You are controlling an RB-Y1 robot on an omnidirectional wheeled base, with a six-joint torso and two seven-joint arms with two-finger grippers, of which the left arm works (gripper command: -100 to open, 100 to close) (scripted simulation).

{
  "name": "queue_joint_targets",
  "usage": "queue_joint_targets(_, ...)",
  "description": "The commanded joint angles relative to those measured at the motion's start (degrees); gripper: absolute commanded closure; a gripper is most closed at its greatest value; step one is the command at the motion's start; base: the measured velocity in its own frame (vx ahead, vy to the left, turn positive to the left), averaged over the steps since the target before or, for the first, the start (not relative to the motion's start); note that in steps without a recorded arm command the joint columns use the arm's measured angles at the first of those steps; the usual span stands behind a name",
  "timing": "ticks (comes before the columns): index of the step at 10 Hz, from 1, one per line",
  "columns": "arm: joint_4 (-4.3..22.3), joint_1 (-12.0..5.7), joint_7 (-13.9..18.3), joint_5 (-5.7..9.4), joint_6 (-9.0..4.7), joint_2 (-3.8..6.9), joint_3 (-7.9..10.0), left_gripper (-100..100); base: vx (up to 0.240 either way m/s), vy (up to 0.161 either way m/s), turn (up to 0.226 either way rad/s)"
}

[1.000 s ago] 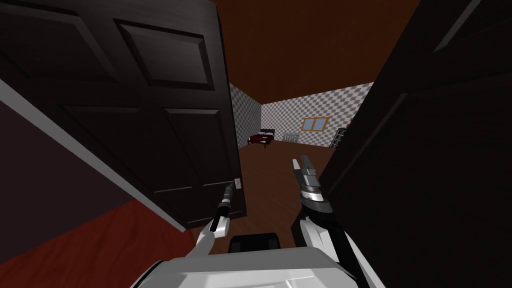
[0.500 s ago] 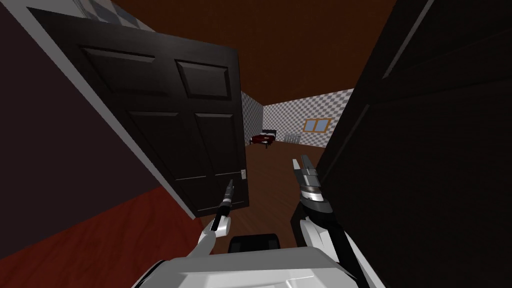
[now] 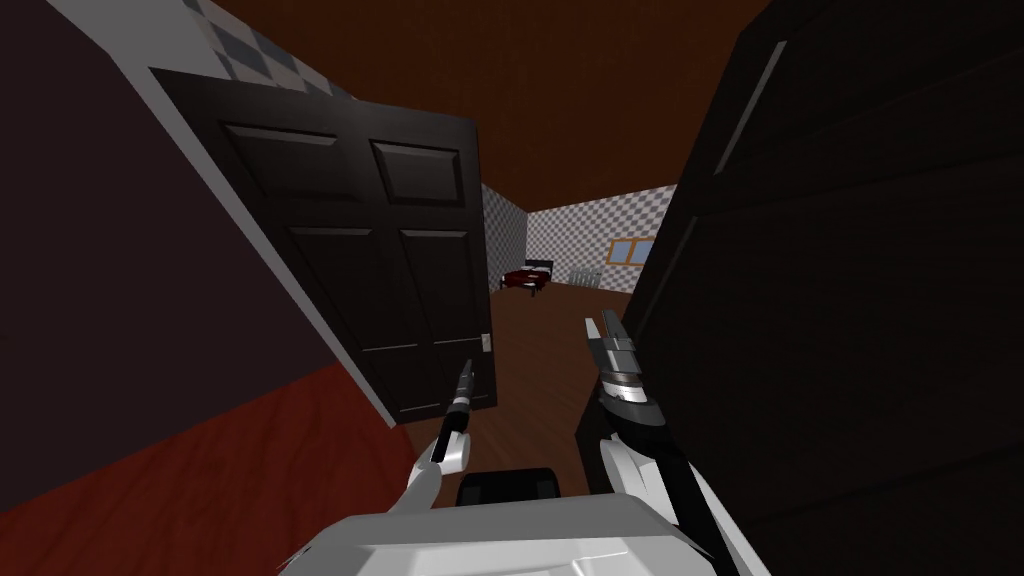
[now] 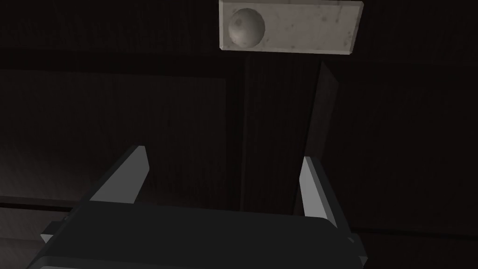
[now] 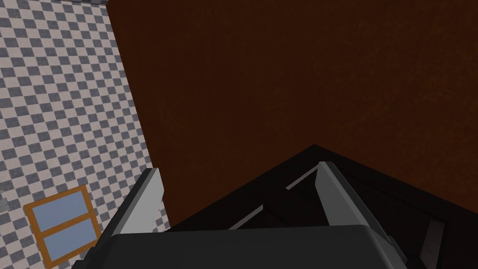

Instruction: Push the door open

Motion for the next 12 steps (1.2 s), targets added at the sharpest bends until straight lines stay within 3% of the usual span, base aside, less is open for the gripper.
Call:
queue_joint_targets(1, 0.8, -0.46, -0.06, 0.09, -0.35, -1.02, 0.06, -100, -0.086, -0.182, 0.006)
queue_joint_targets(2, 0.78, -0.57, -0.21, 0.11, -0.17, -0.74, 0.12, -100, -0.031, -0.09, 0.01)
queue_joint_targets(3, 0.94, -0.66, -0.24, 0.15, -0.25, 0.41, 0.22, -100, 0.093, 0.072, 0.003)
queue_joint_targets(5, 0.95, -0.66, -0.24, 0.17, -0.26, 0.74, 0.24, -100, 0.099, 0.086, -0.008)
queue_joint_targets(6, 1.03, -0.72, -0.28, 0.25, -0.28, 2.26, 0.44, -100, 0.167, 0.059, -0.028)
queue_joint_targets(8, 1.08, -0.76, -0.3, 0.31, -0.29, 2.75, 0.58, -100, 0.188, 0.015, -0.017)
queue_joint_targets(10, 1.16, -0.82, -0.33, 0.39, -0.31, 2.71, 0.78, -100, 0.22, -0.039, -0.026)
queue_joint_targets(12, 1.24, -0.89, -0.37, 0.49, -0.34, 1.64, 1.0, -100, 0.216, -0.053, -0.026)
